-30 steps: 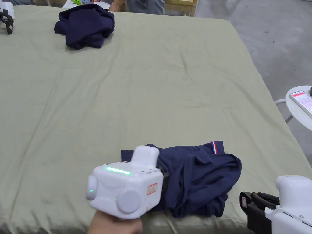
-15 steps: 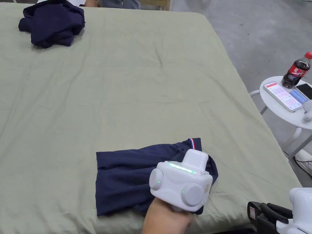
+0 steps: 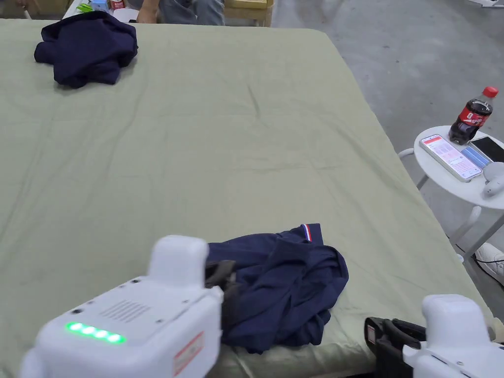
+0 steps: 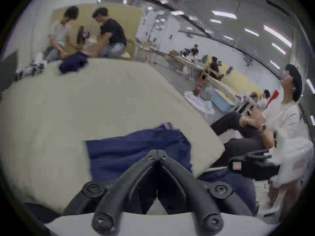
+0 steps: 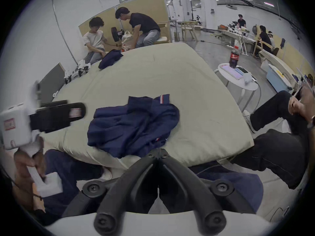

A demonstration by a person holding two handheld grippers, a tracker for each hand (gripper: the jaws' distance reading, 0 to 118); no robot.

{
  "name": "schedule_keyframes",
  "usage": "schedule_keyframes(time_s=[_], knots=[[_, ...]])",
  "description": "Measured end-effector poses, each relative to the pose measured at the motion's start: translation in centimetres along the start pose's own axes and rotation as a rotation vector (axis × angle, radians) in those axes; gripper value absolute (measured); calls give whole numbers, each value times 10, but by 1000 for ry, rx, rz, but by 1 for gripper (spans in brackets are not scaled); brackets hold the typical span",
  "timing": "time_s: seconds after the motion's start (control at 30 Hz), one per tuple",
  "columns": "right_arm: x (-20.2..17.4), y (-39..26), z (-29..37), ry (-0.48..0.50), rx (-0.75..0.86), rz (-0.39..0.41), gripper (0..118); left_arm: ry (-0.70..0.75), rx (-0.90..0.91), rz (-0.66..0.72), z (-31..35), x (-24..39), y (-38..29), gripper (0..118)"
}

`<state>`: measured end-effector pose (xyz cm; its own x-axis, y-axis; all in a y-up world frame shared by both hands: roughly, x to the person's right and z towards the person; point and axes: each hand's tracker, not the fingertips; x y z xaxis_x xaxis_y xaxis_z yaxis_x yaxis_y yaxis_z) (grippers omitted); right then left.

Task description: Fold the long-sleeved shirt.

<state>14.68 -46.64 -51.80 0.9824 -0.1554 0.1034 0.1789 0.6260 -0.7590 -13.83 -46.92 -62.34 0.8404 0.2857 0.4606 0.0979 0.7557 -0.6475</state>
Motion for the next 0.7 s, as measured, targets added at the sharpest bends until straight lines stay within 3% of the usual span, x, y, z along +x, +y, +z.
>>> schedule_keyframes(time_s=[0.23, 0.47, 0.57, 0.63, 0.67, 0.7], knots=[[-27, 1, -35, 54, -55, 39, 1, 161, -51, 178, 25, -78, -39, 0], [-90, 69, -92, 154, -35, 217, 1, 179, -69, 248, 24, -95, -46, 0], [-98, 72, -155, 102, -175, 244, 1, 175, -86, 281, 17, -102, -48, 0], [-90, 62, -194, -52, -258, 284, 1, 175, -85, 291, 11, -105, -46, 0], [-83, 56, -208, -74, -295, 279, 1, 177, -86, 289, 9, -109, -43, 0], [-75, 50, -215, -15, -307, 228, 1, 178, -88, 282, 5, -111, -40, 0]])
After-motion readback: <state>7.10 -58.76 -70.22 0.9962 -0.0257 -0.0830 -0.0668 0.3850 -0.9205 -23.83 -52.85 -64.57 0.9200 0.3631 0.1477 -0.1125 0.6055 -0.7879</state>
